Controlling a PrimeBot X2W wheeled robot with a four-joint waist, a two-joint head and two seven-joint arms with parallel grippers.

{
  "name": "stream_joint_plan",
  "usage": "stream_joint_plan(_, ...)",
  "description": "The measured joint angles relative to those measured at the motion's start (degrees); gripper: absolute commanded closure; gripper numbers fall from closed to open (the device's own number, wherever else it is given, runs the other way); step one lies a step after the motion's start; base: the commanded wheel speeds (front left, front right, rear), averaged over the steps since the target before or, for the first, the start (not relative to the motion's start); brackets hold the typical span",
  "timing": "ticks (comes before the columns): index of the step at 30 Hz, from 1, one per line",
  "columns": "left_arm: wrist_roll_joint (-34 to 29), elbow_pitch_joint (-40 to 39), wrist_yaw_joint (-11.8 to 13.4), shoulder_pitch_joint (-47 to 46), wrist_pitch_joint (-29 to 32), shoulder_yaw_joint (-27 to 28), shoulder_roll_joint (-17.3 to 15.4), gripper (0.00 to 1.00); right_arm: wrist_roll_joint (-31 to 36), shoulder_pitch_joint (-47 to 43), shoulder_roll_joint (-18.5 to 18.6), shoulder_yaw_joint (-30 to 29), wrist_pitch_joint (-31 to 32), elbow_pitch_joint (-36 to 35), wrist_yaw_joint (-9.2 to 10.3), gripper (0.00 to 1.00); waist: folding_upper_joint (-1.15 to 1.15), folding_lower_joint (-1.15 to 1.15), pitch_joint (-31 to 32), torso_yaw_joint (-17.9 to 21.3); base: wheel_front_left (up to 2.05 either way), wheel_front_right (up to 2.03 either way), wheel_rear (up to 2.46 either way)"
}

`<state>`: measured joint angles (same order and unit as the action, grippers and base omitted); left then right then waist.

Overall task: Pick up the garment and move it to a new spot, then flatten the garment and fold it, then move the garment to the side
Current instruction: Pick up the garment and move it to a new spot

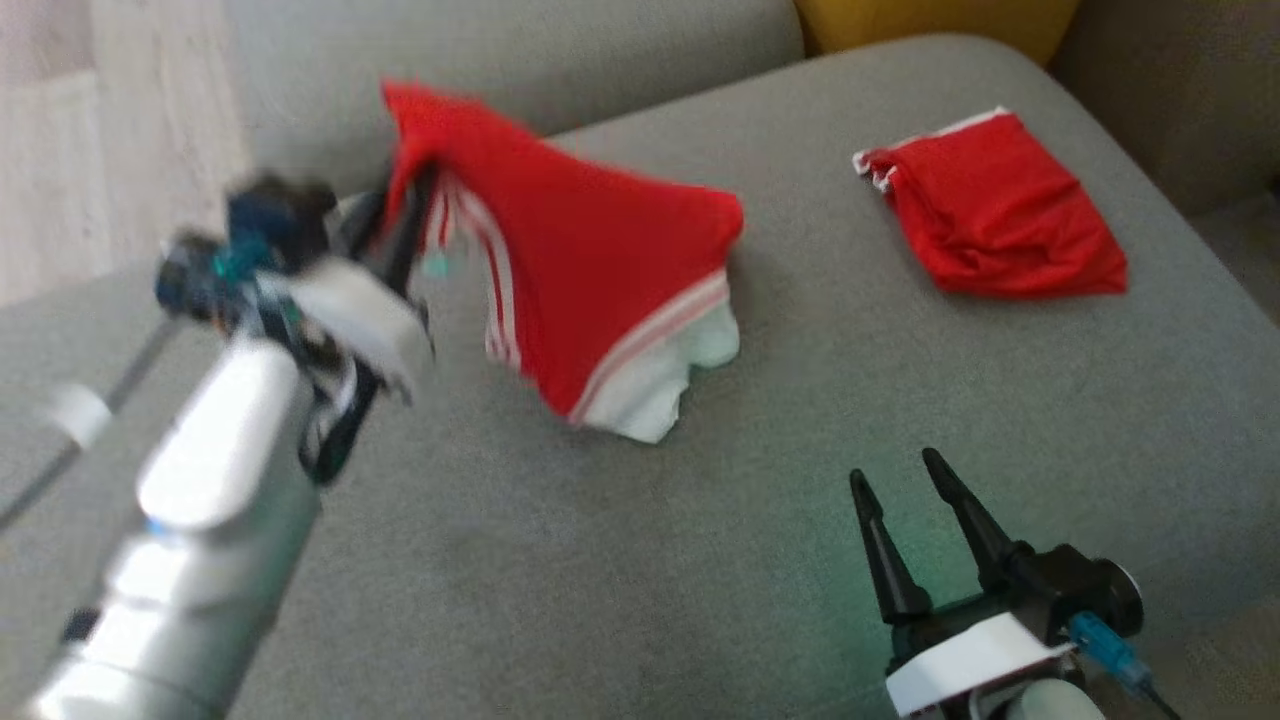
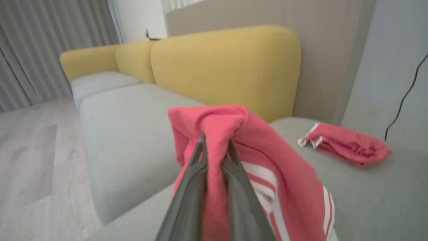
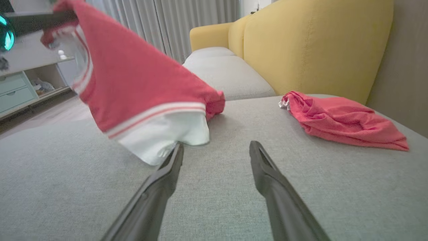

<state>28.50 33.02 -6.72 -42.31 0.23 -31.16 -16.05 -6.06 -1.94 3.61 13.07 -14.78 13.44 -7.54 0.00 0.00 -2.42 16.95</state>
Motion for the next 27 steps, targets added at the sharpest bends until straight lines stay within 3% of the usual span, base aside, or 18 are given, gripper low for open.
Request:
stream_joint_plan(1, -0.8, 1.5, 0.0, 1.3, -1.4, -0.7, 0.0, 1.00, 0.0, 0.1, -0.1, 0.3, 0.0, 0.0, 0.00, 0.00, 0.00, 0.01, -0.8, 0.2, 0.00, 0.00, 0.00)
stream_joint_plan(2, -1.8, 3.1, 0.3, 2.4, -3.1, -1.3, 0.0, 0.65, 0.0, 0.3, -0.2, 0.7, 0.0, 0.1, 0.00, 0.00, 0.00, 0.01, -1.6, 0.4, 0.00, 0.00, 0.00)
stream_joint_plan(3, -2.4, 4.8, 0.7, 3.5, -5.1, -1.5, 0.0, 0.00, 0.0, 0.5, -0.3, 1.1, 0.0, 0.3, 0.00, 0.00, 0.00, 0.01, -2.4, 0.6, 0.00, 0.00, 0.00)
stream_joint_plan(7, -2.4, 10.5, 3.4, 6.8, -12.7, -0.7, 1.4, 0.00, -0.6, 1.4, -0.7, 1.3, 0.0, 0.8, 0.00, 0.00, 0.00, 0.02, -4.1, 0.9, 0.00, 0.00, 0.00)
stream_joint_plan(10, -1.9, 11.0, 5.3, 9.1, -14.5, 1.6, 4.3, 0.00, -0.6, 1.3, -0.8, -0.2, 0.0, 1.3, 0.00, 0.00, 0.00, 0.00, -3.6, 0.0, 0.00, 0.00, 0.00)
stream_joint_plan(17, -5.7, -4.6, 10.1, 24.1, -14.7, 11.6, 7.9, 0.00, -1.4, -0.7, -0.8, -2.5, 0.0, 1.8, 0.00, 0.00, 0.00, 0.00, 0.3, -4.7, 0.00, 0.00, 0.00)
stream_joint_plan(21, -7.5, -10.2, 11.3, 33.6, -14.7, 16.3, 9.9, 0.00, -1.8, -1.8, -0.8, -3.2, 0.0, 1.9, 0.00, 0.00, 0.00, -0.01, 2.1, -7.4, 0.00, 0.00, 0.00)
stream_joint_plan(27, -11.9, -17.4, 11.0, 47.6, -14.7, 22.7, 11.8, 0.00, -2.5, -4.2, -0.9, -4.2, 0.0, 2.2, 0.00, 0.00, 0.00, -0.01, 5.9, -12.1, 0.00, 0.00, 0.00)
